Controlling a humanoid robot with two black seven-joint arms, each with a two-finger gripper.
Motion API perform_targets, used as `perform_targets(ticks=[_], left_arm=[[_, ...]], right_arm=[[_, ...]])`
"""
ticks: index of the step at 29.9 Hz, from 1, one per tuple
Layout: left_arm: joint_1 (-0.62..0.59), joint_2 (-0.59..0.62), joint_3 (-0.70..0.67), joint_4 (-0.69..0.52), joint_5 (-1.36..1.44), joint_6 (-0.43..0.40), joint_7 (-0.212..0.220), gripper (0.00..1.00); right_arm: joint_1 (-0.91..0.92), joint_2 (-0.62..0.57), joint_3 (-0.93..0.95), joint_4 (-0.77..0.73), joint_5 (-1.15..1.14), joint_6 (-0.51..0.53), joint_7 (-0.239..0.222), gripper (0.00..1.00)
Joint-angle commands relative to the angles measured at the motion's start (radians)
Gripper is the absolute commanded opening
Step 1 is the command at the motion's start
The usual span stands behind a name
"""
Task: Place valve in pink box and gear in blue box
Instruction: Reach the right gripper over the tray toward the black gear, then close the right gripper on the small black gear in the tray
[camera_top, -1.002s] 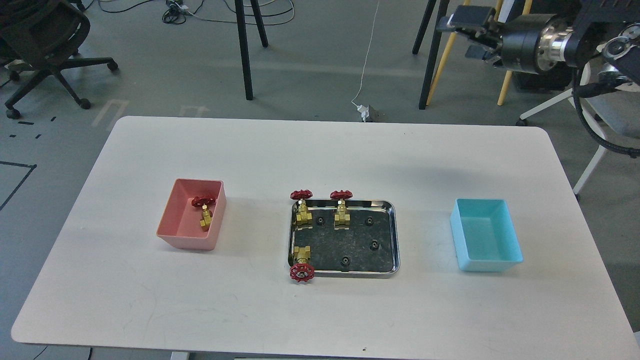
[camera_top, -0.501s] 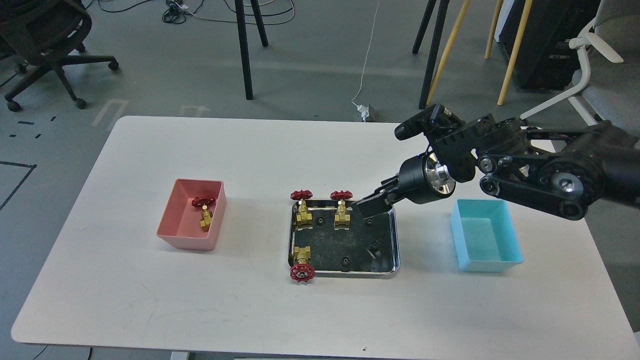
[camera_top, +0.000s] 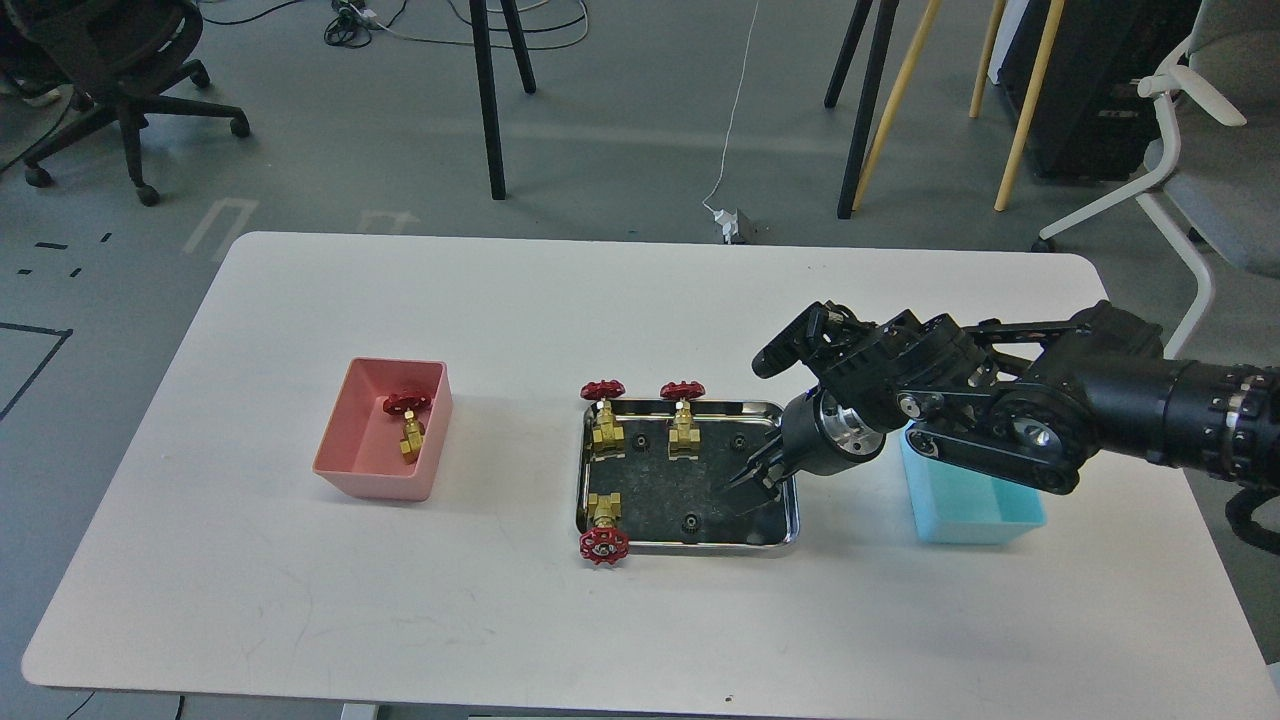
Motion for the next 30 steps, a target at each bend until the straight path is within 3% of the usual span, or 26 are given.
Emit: perform_targets(ticks=[1,11,30], left_arm=[[-0.001,0.000,0.000,0.012,0.000,0.000,-0.002,0.95],[-0.016,-0.001,0.000,0.037,0.000,0.000,-0.005,0.95],[-0.021,0.000,0.000,0.041,0.000,0.000,-0.005,0.95]], right_arm=[[-0.015,0.040,-0.004,-0.033,-0.035,0.000,0.000,0.99],[-0.060,0.090,-0.008,-0.142,-0.098,0.000,0.001,0.97],[-0.066,0.132,-0.014,-0.156,-0.135,0.000,0.011,0.76]])
